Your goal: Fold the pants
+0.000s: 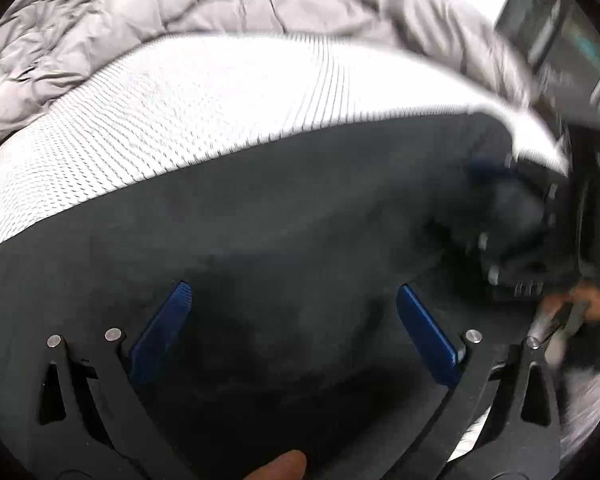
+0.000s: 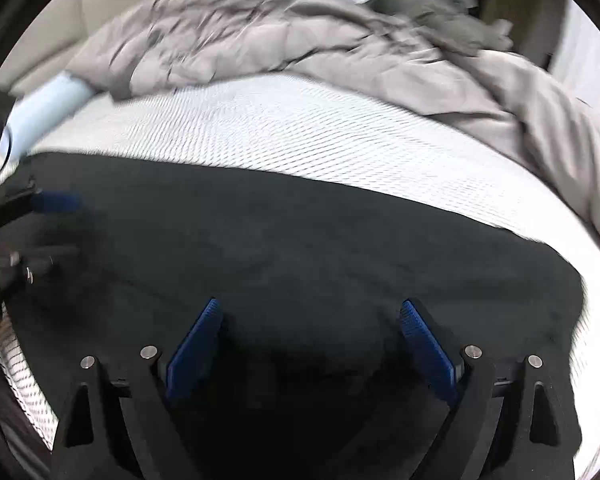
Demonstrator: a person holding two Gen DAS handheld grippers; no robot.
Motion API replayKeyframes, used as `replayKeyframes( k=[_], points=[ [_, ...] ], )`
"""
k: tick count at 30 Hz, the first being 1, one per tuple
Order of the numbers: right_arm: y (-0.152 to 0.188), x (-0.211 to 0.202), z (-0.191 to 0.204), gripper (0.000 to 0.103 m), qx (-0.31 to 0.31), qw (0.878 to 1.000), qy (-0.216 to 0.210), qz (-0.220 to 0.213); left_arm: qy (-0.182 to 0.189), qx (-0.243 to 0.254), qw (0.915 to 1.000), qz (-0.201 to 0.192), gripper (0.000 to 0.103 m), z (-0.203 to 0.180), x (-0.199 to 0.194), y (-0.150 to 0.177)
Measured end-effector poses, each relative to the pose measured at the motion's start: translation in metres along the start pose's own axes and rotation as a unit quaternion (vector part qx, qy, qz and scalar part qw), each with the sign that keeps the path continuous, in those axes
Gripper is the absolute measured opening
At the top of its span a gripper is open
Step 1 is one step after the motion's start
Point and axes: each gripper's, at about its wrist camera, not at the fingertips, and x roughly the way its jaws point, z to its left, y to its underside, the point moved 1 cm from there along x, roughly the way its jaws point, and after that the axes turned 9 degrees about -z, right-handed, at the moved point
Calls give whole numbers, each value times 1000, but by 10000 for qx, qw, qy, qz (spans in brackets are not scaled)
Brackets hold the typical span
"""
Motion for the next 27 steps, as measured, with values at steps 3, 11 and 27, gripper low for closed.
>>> replayKeyframes(
  k=[3,11,27],
  points=[
    [7,18,-28,93,-106,9975,636,303,-449,8,9989,135,102,25,11,12],
    [23,-10,-124,93,1346,9698,2025,187,-860,-634,9941,-181,102,71,-20,15],
    [-30,45,-23,94,451,9926,1096,274,-587,-503,9970,-53,102,70,32,-24]
  ],
)
